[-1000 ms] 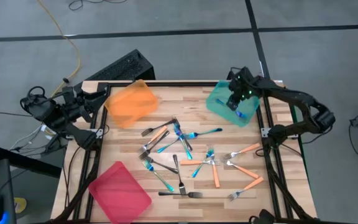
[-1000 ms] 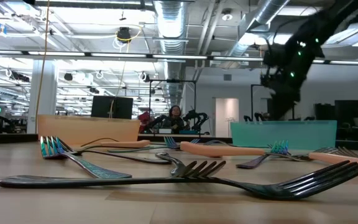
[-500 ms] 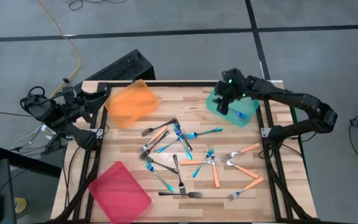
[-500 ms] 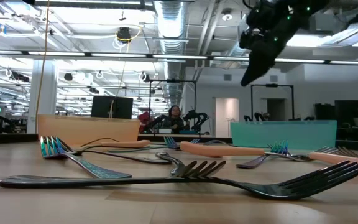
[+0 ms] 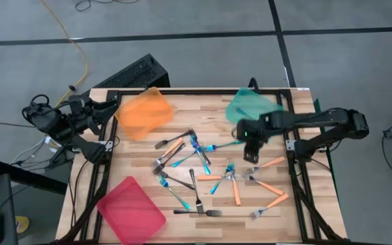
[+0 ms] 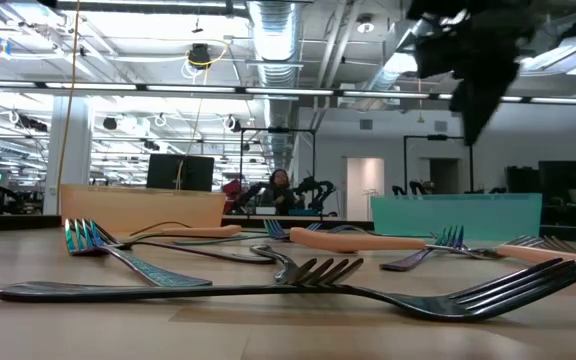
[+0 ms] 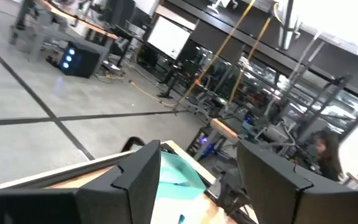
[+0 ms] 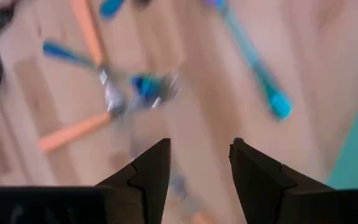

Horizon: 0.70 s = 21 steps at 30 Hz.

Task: Sort silverware by color (type)
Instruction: Put the orange fork into the pink bin

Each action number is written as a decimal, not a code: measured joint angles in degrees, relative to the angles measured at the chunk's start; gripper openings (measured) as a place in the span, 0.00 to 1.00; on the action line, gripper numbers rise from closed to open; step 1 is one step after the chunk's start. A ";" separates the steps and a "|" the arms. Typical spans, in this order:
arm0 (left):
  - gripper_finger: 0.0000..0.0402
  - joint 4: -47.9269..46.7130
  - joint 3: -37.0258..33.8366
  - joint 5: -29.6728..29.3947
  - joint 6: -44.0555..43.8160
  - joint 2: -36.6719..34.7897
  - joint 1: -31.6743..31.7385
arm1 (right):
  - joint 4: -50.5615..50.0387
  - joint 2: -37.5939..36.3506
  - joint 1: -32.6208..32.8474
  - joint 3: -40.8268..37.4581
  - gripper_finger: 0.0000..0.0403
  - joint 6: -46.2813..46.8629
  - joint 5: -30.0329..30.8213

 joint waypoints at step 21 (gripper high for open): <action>0.49 -1.19 0.00 1.25 0.03 0.00 0.00 | 1.40 -1.70 36.83 -8.87 0.46 37.44 16.54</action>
